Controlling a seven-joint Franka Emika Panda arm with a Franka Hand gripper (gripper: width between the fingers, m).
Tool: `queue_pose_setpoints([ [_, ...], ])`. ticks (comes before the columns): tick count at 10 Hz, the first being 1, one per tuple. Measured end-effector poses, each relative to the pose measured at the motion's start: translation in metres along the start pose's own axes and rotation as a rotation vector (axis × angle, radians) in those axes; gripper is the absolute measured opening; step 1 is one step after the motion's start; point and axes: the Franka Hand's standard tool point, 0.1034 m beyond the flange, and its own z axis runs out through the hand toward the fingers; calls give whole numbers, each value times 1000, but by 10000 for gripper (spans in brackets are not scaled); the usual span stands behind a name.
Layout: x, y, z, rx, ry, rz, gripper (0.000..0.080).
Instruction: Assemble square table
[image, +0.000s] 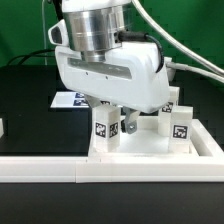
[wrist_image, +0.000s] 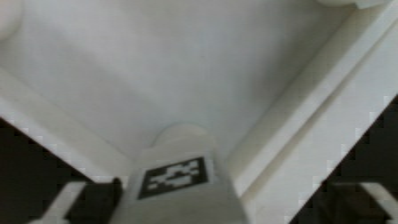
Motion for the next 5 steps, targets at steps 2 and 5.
queue_pose_setpoints([
  [2,0,0,1,0,-1,98,285],
  [5,0,0,1,1,1,293,290],
])
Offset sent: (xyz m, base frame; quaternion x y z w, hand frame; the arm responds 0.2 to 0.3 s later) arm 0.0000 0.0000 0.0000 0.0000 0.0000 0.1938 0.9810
